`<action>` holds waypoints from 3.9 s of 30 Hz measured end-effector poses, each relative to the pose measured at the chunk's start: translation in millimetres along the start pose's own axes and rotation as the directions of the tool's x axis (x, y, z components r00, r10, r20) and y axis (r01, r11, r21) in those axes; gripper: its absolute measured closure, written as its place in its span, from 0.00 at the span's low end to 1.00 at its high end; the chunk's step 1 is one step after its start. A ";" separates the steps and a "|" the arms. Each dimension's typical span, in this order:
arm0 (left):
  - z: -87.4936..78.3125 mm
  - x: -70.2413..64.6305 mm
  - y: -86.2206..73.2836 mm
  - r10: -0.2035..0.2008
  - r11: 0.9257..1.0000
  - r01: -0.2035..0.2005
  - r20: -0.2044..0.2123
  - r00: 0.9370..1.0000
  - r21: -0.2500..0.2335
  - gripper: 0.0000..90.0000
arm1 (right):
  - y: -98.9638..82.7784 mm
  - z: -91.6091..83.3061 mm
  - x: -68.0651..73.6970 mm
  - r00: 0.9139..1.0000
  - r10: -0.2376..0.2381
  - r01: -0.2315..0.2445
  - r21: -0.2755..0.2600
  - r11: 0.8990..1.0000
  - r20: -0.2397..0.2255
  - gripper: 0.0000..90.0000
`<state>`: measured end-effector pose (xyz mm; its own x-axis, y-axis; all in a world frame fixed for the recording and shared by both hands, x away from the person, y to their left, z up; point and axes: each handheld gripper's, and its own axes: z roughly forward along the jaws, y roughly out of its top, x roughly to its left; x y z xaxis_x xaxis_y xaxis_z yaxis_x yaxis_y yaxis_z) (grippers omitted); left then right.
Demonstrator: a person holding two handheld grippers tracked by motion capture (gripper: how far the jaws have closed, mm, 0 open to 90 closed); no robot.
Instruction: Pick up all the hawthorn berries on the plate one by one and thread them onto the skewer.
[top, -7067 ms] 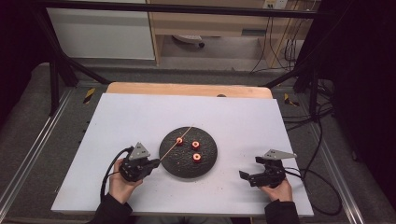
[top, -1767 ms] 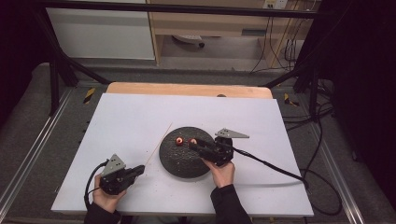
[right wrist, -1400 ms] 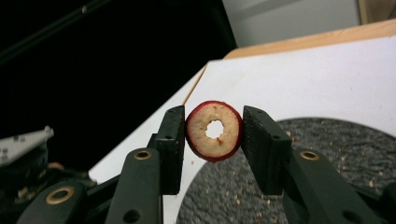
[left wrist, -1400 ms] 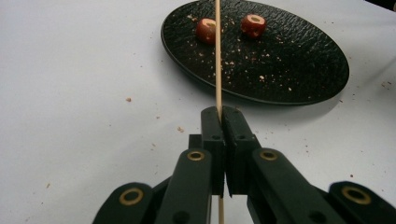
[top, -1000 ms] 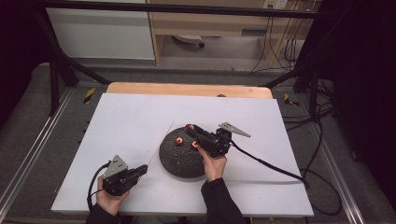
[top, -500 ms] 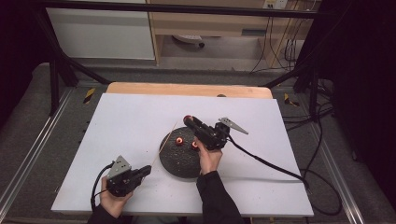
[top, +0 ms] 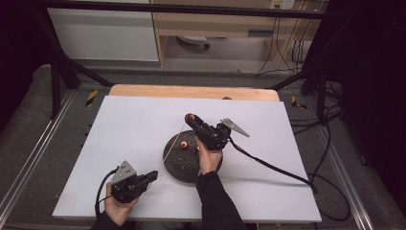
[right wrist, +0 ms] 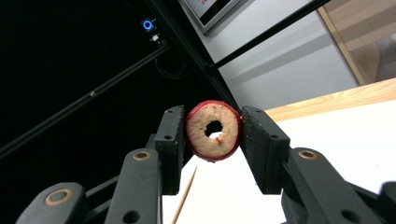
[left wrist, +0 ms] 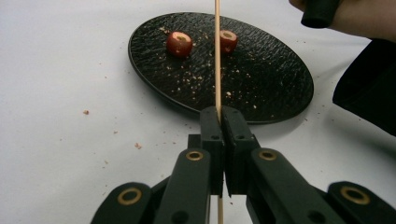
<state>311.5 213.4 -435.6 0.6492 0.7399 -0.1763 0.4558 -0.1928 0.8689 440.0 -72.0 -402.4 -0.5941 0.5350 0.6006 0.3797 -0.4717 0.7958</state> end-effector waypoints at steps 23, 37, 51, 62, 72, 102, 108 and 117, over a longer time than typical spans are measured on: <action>6.8 -11.7 3.3 -0.038 0.999 0.038 -0.002 0.999 -0.027 0.97 | -9.3 0.0 1.0 0.999 0.031 -0.032 -0.051 0.998 -0.024 0.68; 12.6 -25.6 11.0 -0.095 0.993 0.092 -0.037 0.995 -0.067 0.98 | -13.4 0.0 0.6 0.999 0.027 -0.028 -0.062 0.998 -0.030 0.68; 29.1 -31.7 27.6 -0.100 0.994 0.096 -0.056 0.993 -0.059 0.98 | -10.0 -5.2 6.0 0.999 0.021 -0.023 -0.064 0.998 -0.036 0.68; 36.3 -34.2 41.0 -0.077 0.994 0.070 -0.081 0.994 -0.086 0.98 | -11.6 -5.7 6.4 0.997 0.058 -0.059 -0.009 0.998 -0.041 0.69; 46.9 -31.3 44.3 -0.066 0.996 0.062 -0.064 0.996 -0.062 0.98 | -10.9 -15.3 16.0 0.999 0.007 -0.007 0.006 1.000 -0.042 0.69; 45.0 -21.4 61.2 -0.027 0.998 0.022 -0.076 0.997 -0.061 0.98 | -33.8 -23.3 20.7 0.999 -0.031 0.037 0.190 0.981 -0.036 0.55; 38.1 -12.2 52.1 -0.025 0.999 0.022 -0.078 0.997 -0.038 0.98 | -20.2 -29.2 23.9 0.993 -0.118 0.120 0.250 0.961 -0.021 0.35; 19.8 0.4 39.3 0.002 1.000 -0.001 -0.086 0.996 0.004 0.98 | -4.7 -38.1 20.1 0.946 -0.324 0.281 0.445 0.850 0.021 0.12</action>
<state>341.7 193.4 -410.7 0.5955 0.7920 -0.1347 0.4572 -0.1962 0.8675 399.3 -85.7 -397.0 -0.6702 0.6733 0.3122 0.4714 0.0613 0.8798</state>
